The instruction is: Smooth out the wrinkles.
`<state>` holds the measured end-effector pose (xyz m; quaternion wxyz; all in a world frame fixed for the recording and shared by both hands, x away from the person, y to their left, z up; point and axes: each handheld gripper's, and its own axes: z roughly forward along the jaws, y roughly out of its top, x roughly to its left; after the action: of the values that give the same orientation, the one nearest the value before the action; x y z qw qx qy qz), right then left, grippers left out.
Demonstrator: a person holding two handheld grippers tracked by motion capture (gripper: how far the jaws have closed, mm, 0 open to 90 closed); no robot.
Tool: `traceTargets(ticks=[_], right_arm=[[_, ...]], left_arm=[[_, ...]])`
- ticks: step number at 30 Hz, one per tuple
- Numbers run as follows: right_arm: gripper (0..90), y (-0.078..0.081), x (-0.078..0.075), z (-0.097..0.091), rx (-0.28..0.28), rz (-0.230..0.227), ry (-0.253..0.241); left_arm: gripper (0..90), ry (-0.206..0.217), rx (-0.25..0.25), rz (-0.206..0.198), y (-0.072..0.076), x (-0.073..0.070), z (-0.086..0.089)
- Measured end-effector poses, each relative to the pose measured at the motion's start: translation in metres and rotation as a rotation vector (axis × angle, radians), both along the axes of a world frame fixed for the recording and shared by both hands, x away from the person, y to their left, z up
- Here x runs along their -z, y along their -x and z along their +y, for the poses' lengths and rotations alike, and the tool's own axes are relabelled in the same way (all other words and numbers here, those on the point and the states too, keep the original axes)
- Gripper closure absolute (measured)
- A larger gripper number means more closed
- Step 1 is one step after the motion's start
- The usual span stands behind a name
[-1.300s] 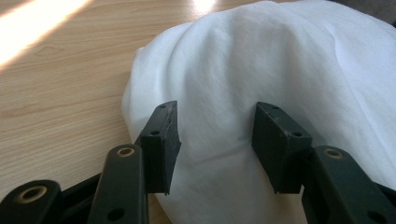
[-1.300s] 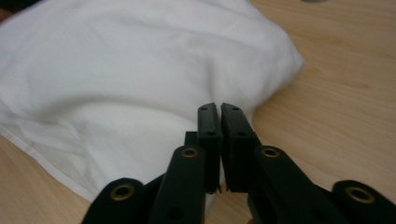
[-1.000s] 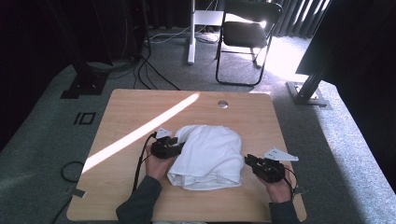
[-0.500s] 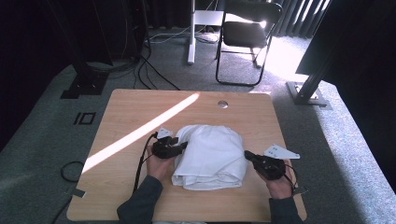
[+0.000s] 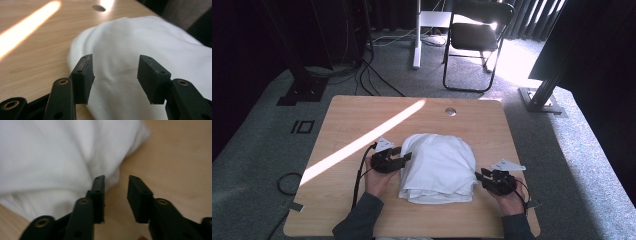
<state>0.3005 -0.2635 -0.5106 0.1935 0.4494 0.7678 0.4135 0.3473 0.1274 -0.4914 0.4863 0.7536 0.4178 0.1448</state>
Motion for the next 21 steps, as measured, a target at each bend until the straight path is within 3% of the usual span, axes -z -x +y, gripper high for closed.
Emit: traceTargets(ticks=[2,4,5,8,9,11,12,14,16,18,21], right_arm=[[52.7,0.004,-0.014,0.008,-0.045,-0.081,-0.035],[50.6,0.004,-0.018,0.023,-0.111,-0.085,-0.005],[50.9,0.002,-0.014,0.03,-0.139,-0.067,0.02],[49.7,-0.007,0.012,0.046,-0.17,0.06,0.129],[49.9,-0.009,0.022,0.048,-0.181,0.099,0.15],[50.1,-0.013,0.036,0.052,-0.17,0.129,0.161],[50.0,-0.014,0.037,0.052,-0.167,0.13,0.135],[49.8,-0.017,0.037,0.052,-0.171,0.121,0.139],[49.7,-0.021,0.039,0.054,-0.172,0.119,0.128],[49.6,-0.03,0.04,0.06,-0.164,0.12,0.098],[49.3,-0.042,0.041,0.073,-0.158,0.111,0.095]], left_arm=[[47.3,0.004,0.031,-0.002,0.013,-0.002,-0.005],[47.2,-0.03,0.061,-0.009,0.027,0.001,-0.012],[47.2,-0.04,0.073,-0.002,0.034,0.005,-0.016],[47.3,-0.092,0.098,0.036,0.051,0.023,-0.026],[47.3,-0.12,0.108,0.055,0.055,0.031,-0.029],[45.0,-0.175,0.103,0.068,0.062,0.046,-0.034],[43.8,-0.182,0.101,0.08,0.062,0.051,-0.034],[43.7,-0.172,0.095,0.1,0.061,0.056,-0.03],[44.2,-0.198,0.074,0.098,0.058,0.059,-0.026],[45.6,-0.212,0.036,0.1,0.049,0.062,-0.021],[49.0,-0.207,-0.003,0.108,0.038,0.063,-0.011]])
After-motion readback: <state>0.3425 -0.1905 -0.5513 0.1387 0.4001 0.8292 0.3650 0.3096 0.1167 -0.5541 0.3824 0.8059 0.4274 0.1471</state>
